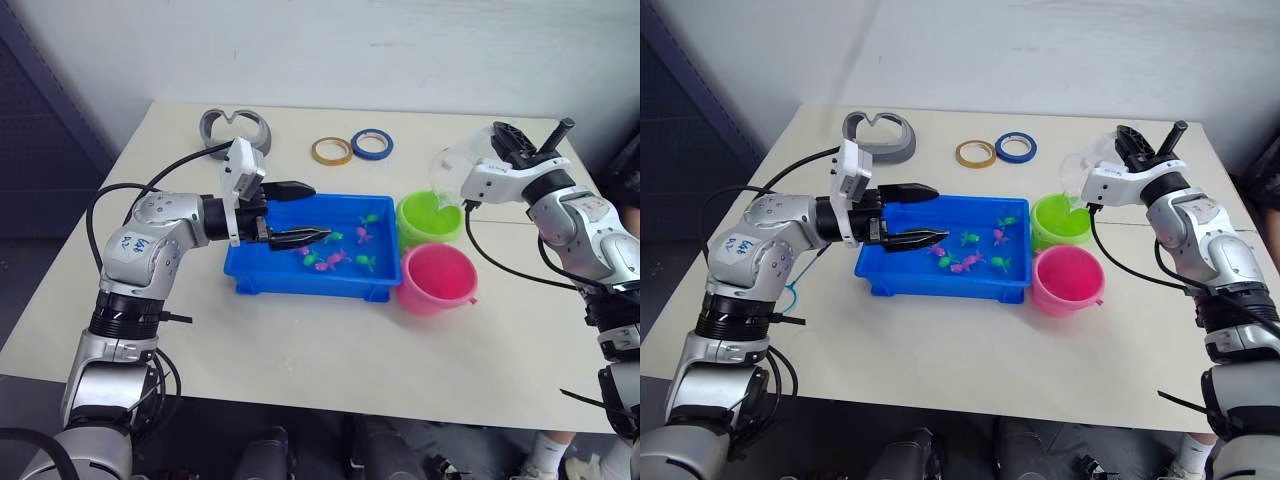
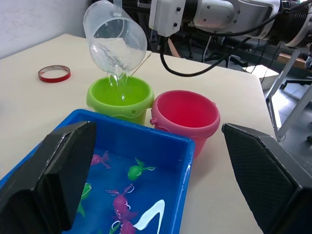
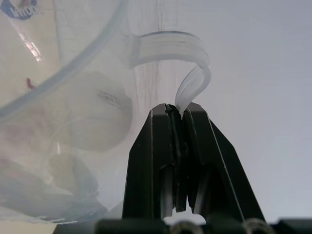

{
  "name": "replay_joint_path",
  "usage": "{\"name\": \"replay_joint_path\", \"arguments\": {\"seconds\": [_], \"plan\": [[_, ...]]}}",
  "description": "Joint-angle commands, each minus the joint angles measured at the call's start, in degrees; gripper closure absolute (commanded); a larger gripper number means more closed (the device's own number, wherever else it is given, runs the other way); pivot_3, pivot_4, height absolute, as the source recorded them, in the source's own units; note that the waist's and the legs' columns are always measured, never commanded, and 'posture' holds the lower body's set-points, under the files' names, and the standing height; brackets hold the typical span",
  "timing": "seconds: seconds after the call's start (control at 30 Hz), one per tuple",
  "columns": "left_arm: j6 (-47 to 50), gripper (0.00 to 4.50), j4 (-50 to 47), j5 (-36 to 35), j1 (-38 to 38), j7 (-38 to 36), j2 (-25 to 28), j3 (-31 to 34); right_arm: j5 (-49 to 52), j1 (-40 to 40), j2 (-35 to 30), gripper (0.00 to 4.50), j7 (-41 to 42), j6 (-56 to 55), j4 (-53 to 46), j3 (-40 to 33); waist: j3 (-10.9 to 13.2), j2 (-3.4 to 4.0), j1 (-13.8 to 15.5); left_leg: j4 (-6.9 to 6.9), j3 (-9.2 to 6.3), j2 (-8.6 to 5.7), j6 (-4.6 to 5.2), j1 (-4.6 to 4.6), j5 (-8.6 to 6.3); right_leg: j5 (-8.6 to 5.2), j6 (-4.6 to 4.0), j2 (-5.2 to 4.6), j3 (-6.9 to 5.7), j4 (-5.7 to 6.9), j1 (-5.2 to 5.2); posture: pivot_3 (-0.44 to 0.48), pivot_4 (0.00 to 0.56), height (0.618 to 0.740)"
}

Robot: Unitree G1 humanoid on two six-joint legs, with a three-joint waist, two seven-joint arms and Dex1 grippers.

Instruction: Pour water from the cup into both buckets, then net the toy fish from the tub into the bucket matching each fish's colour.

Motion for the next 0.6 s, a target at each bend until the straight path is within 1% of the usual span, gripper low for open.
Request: {"name": "replay_joint_path", "arguments": {"seconds": [0.03,0.23,0.43,0.5,0.6], "plan": [[-1.2,0.0,-1.1,-0.4,-0.6,-0.5,0.0,1.5,-3.2,-2.1,-2.3,4.47,-3.5,-1.8,-2.1,-0.3,0.0,0.0,0.0,0.0,0.0,0.0,0.0,0.0,0.0,0.0,0.0,0.0,0.0,0.0,0.0,0.0,0.15,0.74],[-1.0,0.0,-1.5,-0.5,-0.6,-0.5,0.0,1.5,-6.9,-2.5,-3.1,4.47,-6.1,-2.8,-3.6,0.5,0.0,0.0,-0.1,0.0,0.02,0.0,-0.01,0.01,0.01,0.0,0.0,0.0,0.01,0.04,0.0,0.0,0.15,0.74],[-0.7,0.0,-1.9,-0.5,-0.7,-0.4,-0.1,1.2,-6.8,-1.9,-3.0,4.47,-5.6,-2.8,-4.1,-0.5,0.0,0.0,0.0,0.0,0.03,0.0,-0.01,0.01,0.01,0.0,0.0,0.01,0.01,0.05,-0.01,0.0,0.15,0.74],[-0.5,0.0,-2.3,-0.6,-0.6,-0.5,-0.1,1.1,-6.0,-1.0,-3.0,4.47,-5.7,-2.8,-4.4,-1.1,0.0,0.0,0.0,0.0,0.03,0.0,-0.01,0.01,0.01,0.0,0.0,0.01,0.01,0.05,-0.01,0.0,0.15,0.74],[-0.3,0.0,-2.5,-0.6,-0.8,-0.8,-0.1,0.8,-1.6,1.2,-1.8,4.47,-4.4,-1.7,-4.0,-3.7,0.0,0.0,0.0,0.0,0.02,0.0,-0.01,0.01,0.01,0.0,0.0,0.01,0.01,0.05,0.0,0.0,0.15,0.74]]}}
